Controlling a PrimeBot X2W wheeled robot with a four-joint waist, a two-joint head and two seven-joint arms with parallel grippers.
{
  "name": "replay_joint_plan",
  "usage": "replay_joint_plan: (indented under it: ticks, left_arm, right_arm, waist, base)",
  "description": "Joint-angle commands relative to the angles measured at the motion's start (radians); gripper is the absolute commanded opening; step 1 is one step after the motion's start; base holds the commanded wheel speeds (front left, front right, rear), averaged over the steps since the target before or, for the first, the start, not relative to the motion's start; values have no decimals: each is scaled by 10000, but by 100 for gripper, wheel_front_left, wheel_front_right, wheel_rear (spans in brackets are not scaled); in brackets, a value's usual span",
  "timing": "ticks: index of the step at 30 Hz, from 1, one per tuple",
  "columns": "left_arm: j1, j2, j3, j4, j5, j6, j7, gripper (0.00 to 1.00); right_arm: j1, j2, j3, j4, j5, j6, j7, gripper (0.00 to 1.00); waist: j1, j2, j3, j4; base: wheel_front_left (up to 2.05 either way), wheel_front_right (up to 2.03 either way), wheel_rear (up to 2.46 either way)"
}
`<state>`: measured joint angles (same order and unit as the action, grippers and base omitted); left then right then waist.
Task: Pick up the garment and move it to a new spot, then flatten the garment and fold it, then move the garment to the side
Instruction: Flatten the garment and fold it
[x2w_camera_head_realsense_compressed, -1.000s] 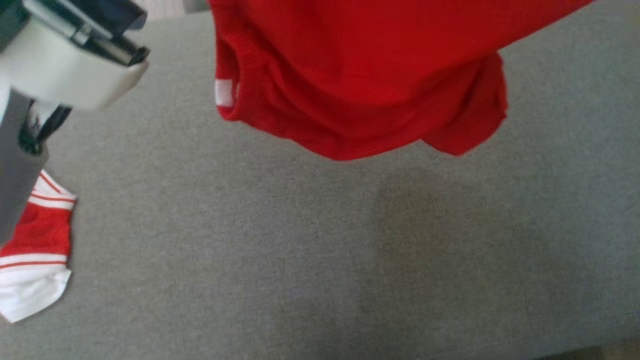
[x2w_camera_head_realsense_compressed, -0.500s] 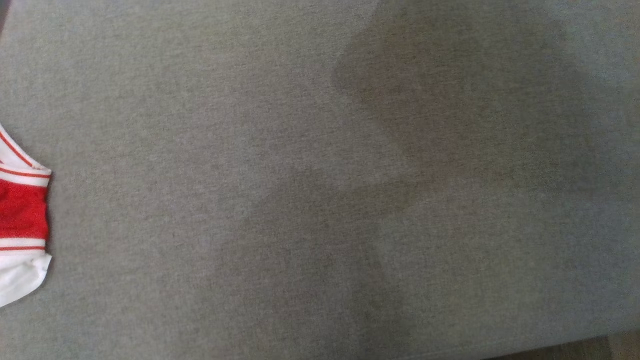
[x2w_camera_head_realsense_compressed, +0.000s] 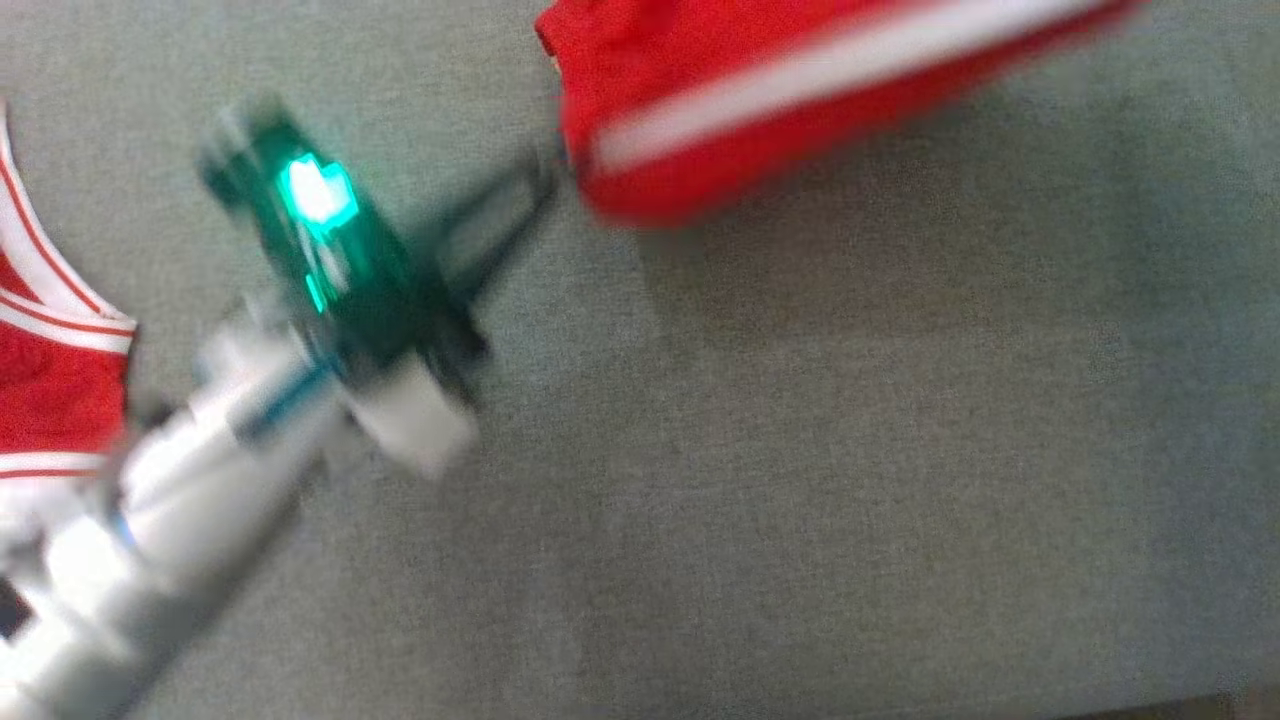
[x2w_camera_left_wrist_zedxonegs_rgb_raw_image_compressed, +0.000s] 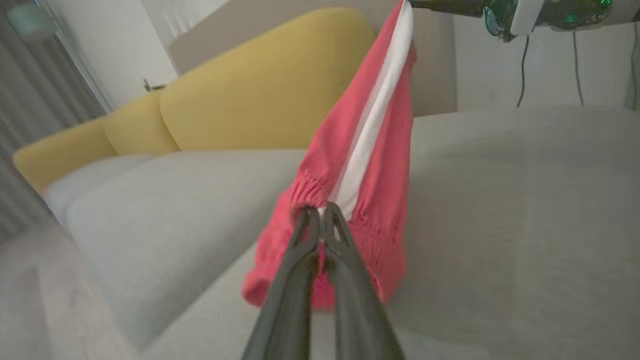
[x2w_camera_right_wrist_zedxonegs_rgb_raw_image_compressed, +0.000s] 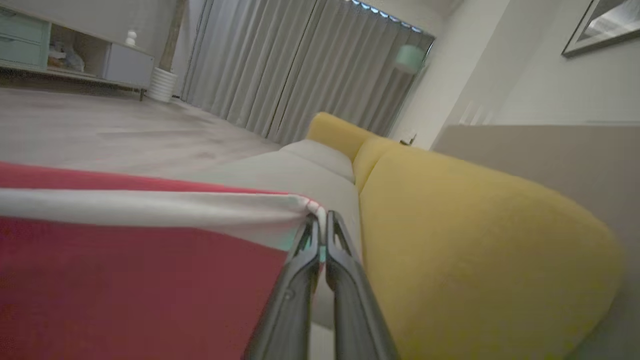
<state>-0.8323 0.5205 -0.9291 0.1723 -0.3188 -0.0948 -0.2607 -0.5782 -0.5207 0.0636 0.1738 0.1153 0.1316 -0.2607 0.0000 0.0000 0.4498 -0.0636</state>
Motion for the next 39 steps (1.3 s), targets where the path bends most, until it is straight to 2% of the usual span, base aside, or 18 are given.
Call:
replay_joint_plan:
  ticks: [1, 7, 15, 22, 31, 35, 39]
  left_arm:
    - [-154, 380, 384, -383, -25, 107, -9, 0]
    - [2281, 343, -137, -1002, 72, 714, -10, 0]
    - [3846, 482, -1001, -1203, 92, 956, 405, 0]
    - [4589, 867, -1180, -1812, -347, 1099, 963, 0]
    - [4652, 956, -1040, -2381, -700, 1160, 1013, 0]
    - [4017, 930, -755, -2606, -943, 870, 1148, 0]
    - [3053, 641, -366, -2523, -1271, 542, 1366, 0]
  right_arm:
    - [231, -396, -129, -471, 132, -9, 11, 0]
    - [3041, -392, -706, -1983, 375, -9, 671, 0]
    - [6279, -157, -1596, -3642, 1049, -9, 1766, 0]
    - [7941, -144, -1801, -4460, 1471, -9, 2548, 0]
    - [7916, -404, -1614, -4597, 1645, -9, 2728, 0]
    - [6908, -689, -1276, -4371, 1934, -9, 3080, 0]
    - [5300, -1015, -722, -3630, 2389, -9, 3600, 0]
  waist:
    - [0, 0, -65, 10]
    - [0, 0, -590, -122]
    - [0, 0, -1473, -279]
    - [0, 0, -1960, -261]
    - [0, 0, -2058, -55]
    - [0, 0, -1889, 108]
    - [0, 0, -1541, 365]
  base:
    - [0, 0, 0]
    - [0, 0, 0]
    - [0, 0, 0]
    - [0, 0, 0]
    - [0, 0, 0]
    - [0, 0, 0]
    - [0, 0, 0]
